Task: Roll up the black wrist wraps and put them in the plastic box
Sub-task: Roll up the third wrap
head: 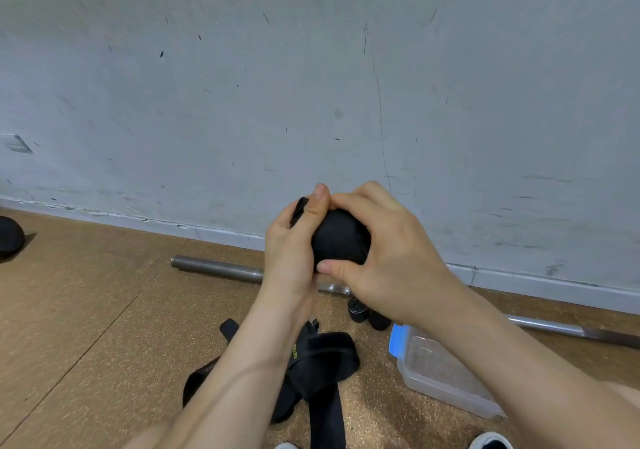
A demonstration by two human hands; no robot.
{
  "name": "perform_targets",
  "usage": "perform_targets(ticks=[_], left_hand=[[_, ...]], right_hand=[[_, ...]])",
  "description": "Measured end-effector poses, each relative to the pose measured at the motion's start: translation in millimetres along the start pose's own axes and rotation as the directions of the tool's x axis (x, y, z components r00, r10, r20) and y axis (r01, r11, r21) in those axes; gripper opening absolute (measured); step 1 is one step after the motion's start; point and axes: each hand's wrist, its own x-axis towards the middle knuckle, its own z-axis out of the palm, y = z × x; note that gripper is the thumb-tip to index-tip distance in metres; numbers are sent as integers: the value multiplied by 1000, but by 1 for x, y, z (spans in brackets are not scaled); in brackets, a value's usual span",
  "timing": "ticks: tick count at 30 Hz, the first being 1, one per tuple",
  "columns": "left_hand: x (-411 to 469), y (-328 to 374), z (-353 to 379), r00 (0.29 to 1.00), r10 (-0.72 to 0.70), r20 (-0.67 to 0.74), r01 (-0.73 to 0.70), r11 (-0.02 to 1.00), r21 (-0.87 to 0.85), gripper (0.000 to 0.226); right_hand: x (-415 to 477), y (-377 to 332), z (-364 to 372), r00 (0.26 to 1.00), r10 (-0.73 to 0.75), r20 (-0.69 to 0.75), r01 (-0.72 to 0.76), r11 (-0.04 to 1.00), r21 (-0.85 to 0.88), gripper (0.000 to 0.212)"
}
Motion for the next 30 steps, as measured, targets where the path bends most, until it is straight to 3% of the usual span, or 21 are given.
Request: perform_targets(ticks=[2, 4, 6, 8, 9, 12, 14, 17, 19, 21, 24, 27, 30], left_hand=[[0, 2, 0, 993, 31, -116, -32, 999, -11, 38], [1, 3, 2, 976, 74, -205, -72, 997, 18, 40], [2, 7, 4, 963, 155, -221, -131, 984, 117, 45], [4, 10, 3, 953, 258, -156, -219, 948, 229, 48], [5, 11, 2, 943, 322, -83, -286, 913, 292, 48], [7, 6, 0, 899, 421, 126, -432, 799, 418, 42], [6, 2, 1, 893, 422, 158, -449, 804, 390, 32], [9, 2, 1, 952, 292, 93, -306, 895, 323, 19], [4, 0, -3, 994, -18, 106, -4, 980, 201, 39], [-5, -2, -9, 933, -278, 227, 247, 957, 153, 58], [-12, -15, -18, 861, -392, 325, 328, 915, 235, 66], [-12, -39, -21, 880, -448, 159, 334, 820, 464, 48], [-20, -82, -29, 875, -477, 82, 200, 510, 837, 50]], right_hand=[[-3, -2, 5, 996, -91, -3, 90, 993, -74, 65], [-5, -5, 6, 993, -114, 28, 117, 988, -105, 67], [-5, -8, 2, 990, 22, 140, -21, 1000, -11, 72], [-3, -9, -6, 935, 221, 278, -274, 947, 169, 74], [-1, -7, -10, 886, 287, 364, -402, 867, 296, 67], [3, 1, -19, 716, 328, 616, -690, 470, 551, 53], [3, 8, -21, 690, 359, 628, -722, 395, 568, 57], [0, 14, -16, 716, 409, 566, -698, 399, 594, 59], [-2, 16, -15, 759, 441, 479, -650, 472, 595, 59], [-5, 19, -18, 817, 475, 326, -577, 663, 477, 49], [-10, 25, -24, 874, 410, 261, -452, 883, 128, 44], [-15, 38, -26, 770, 463, 440, -408, 886, -219, 57], [-17, 58, -31, 607, 565, 559, -314, 817, -484, 45]])
